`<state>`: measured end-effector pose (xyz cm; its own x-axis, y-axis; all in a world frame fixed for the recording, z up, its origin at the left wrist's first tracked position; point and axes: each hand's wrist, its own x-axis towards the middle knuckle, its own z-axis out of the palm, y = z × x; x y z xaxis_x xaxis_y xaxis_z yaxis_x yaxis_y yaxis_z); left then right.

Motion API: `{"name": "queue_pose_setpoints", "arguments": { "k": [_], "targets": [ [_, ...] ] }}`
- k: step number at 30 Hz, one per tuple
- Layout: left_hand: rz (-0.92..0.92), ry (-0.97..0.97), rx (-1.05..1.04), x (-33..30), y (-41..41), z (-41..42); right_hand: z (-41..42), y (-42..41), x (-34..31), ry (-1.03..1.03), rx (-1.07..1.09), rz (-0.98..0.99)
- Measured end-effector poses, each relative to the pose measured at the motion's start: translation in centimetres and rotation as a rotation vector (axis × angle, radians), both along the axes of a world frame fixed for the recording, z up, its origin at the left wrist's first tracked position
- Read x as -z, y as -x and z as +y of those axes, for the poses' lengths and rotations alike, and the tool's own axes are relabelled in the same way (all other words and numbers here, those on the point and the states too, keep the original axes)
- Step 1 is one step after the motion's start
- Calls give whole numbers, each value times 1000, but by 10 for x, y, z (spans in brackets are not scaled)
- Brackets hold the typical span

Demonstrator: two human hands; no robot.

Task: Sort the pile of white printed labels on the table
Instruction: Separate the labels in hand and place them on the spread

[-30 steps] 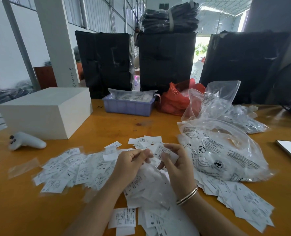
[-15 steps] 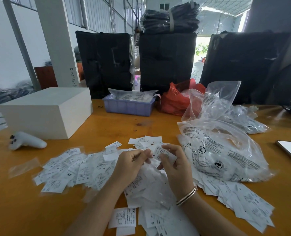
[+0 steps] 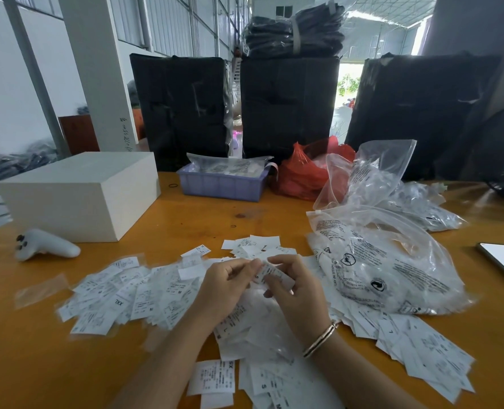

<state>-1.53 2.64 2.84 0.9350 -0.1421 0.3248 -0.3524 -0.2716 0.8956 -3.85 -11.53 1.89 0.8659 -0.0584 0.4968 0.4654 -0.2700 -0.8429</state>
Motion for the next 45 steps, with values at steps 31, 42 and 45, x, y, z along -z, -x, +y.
{"name": "queue_pose_setpoints", "arguments": {
  "k": [31,42,45],
  "targets": [
    [80,64,3,-1,1,1,-3,-2,0,-48,74,-127],
    [83,97,44,-1,2,1,-5,-2,-2,-58,113,-158],
    [94,78,44,-2,2,0,-5,-1,-2,-38,130,-184]
  ]
}}
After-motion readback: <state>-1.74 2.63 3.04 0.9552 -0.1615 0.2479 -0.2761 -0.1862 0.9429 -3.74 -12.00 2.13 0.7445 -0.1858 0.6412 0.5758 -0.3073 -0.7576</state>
